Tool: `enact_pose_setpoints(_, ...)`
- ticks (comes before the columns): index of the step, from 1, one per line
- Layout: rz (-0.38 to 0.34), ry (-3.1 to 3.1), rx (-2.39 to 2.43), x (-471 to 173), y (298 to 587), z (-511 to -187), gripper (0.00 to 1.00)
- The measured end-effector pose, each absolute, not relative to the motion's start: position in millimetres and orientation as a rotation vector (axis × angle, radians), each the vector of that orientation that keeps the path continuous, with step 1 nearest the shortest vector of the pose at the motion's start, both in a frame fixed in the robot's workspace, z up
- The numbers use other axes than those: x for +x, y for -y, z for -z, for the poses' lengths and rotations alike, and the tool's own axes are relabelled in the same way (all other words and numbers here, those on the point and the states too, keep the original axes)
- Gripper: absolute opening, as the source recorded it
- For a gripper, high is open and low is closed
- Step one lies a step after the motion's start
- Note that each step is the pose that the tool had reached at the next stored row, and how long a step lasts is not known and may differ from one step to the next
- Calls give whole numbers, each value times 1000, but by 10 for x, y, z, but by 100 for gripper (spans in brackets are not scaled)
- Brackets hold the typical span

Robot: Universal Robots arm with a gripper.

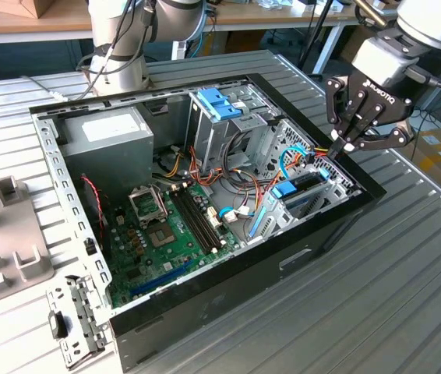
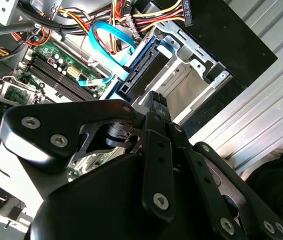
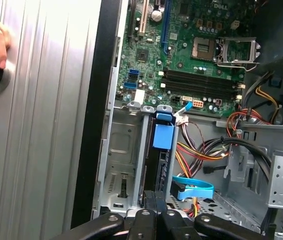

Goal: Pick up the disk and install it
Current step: 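Insert the first disk wire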

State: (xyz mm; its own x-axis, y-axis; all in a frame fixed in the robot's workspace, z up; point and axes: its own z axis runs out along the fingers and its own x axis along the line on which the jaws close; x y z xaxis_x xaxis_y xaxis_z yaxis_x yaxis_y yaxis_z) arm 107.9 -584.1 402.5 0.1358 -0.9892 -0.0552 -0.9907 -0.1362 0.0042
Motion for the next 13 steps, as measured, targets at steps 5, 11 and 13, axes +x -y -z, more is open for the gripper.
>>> enact_pose_setpoints(5, -70, -2012, -2370, 1079, 5841, -4025, 11)
enact_pose_setpoints(11, -72, -1871, -2485, 1079, 5841, -4025, 11)
enact_pose_setpoints(13, -74, -1783, -2551, 1081, 5841, -4025, 11)
